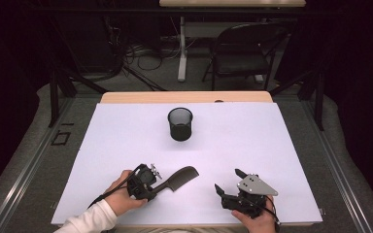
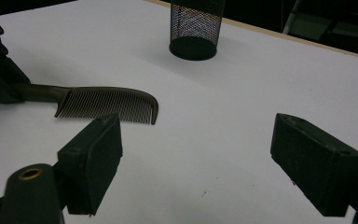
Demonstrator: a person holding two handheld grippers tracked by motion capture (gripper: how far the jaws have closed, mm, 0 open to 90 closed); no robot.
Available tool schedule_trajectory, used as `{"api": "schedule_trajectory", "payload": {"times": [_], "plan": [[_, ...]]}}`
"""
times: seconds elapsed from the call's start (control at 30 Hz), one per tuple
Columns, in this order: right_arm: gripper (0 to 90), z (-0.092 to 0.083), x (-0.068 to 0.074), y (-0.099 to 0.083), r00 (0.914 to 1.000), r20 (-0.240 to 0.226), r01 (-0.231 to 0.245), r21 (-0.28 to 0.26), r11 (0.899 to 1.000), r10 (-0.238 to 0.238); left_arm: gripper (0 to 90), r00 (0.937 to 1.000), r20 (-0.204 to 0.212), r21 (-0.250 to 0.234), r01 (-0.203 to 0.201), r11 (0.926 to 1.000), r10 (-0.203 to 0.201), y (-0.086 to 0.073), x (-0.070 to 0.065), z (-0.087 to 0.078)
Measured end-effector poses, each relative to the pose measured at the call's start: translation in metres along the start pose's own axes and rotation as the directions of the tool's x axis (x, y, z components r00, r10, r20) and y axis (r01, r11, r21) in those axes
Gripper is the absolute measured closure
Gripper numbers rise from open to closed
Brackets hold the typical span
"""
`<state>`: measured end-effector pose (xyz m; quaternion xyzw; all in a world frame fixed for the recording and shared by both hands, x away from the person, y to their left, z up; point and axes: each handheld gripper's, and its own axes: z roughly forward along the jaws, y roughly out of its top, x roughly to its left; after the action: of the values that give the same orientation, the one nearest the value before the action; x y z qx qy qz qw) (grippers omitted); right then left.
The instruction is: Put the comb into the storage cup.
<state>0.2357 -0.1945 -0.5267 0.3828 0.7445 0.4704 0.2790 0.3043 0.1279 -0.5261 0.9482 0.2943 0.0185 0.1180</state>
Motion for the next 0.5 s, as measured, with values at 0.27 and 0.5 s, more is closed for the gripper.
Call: {"api": "schedule_trajectory", "payload": {"times": [0.27,0.5], "plan": [[16.5,0.0001,0.0000,-0.0001,1.0000,-0.001,-0.002,-0.001,1.000,0.002,72.2,1.0000,0.000,0.014,-0.002,0.9999,0.002,0.0020,-0.0004,0.0003],[16.5,0.0005,0.0000,-0.0001,1.0000,-0.001,-0.003,-0.003,1.000,0.003,72.4,1.0000,0.004,0.027,-0.005,0.9996,0.005,0.0037,0.0009,0.0000]]}}
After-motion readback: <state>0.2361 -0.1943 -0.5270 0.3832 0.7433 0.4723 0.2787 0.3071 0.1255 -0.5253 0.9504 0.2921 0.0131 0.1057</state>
